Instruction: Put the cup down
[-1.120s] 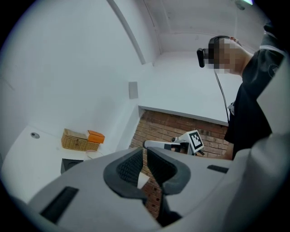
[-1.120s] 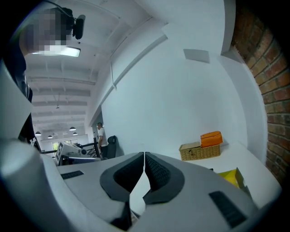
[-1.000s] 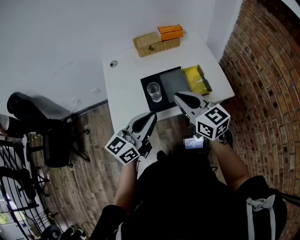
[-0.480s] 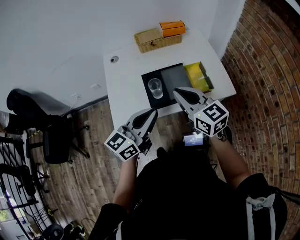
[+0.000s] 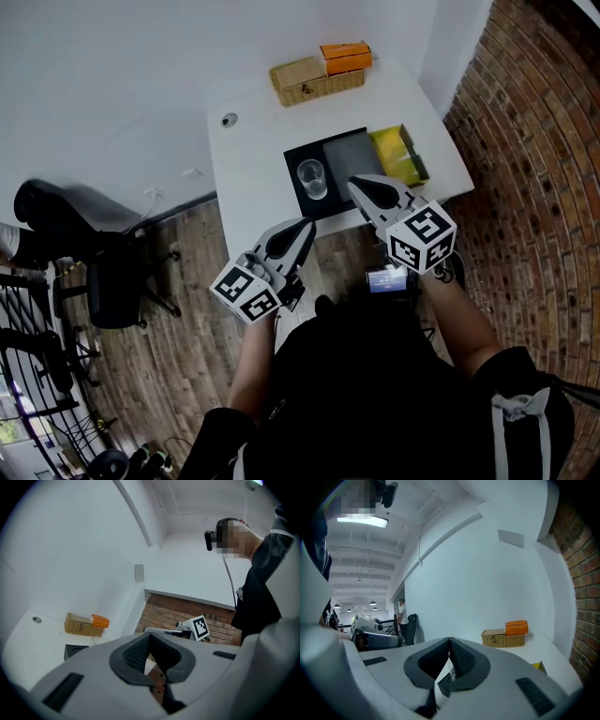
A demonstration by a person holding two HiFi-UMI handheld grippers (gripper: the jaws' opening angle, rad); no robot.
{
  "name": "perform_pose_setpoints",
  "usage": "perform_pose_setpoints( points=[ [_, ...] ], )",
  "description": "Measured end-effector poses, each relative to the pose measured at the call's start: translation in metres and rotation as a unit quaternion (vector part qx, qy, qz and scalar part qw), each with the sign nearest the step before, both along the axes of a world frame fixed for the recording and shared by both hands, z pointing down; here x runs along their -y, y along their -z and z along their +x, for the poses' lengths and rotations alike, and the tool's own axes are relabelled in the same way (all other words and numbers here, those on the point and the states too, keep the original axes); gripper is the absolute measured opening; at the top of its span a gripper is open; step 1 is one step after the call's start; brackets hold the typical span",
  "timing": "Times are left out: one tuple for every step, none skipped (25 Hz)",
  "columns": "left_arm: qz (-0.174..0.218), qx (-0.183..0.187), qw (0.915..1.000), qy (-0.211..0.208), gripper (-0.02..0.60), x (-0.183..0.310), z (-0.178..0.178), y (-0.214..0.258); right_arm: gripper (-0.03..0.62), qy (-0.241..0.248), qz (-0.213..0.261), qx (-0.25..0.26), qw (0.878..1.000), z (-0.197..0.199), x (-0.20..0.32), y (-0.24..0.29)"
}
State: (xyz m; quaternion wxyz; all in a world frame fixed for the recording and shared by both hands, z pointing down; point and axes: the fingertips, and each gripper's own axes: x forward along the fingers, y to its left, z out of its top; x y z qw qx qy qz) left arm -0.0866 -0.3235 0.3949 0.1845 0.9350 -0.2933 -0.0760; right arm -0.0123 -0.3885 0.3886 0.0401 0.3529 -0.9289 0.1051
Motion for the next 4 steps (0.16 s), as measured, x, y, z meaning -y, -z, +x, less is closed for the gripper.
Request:
perform_pose_setpoints(
  points=[
    [-0.001,0.000,1.0000,0.000,0.009,0.0000,0.0003,-0.0004,0.017,0.000,0.000,0.000,1.000,0.0002,0.0001,-0.0003],
    [-0.001,0.001,1.0000,0.000,0.009,-0.0001,0.0007,-0.0008,0.017,0.000,-0.001,0.000,1.000,0.0005,0.0003,-0.0004],
    [-0.002,0.001,1.0000,-0.001,0.009,-0.0001,0.0012,-0.0011,0.017,-0.001,-0.001,0.000,1.000,0.0010,0.0004,-0.0004],
    [-0.002,0.002,1.0000,-0.001,0.009,-0.0001,0.0018,-0.0014,0.017,-0.001,-0.001,0.000,1.000,0.0015,0.0006,-0.0004]
  ],
)
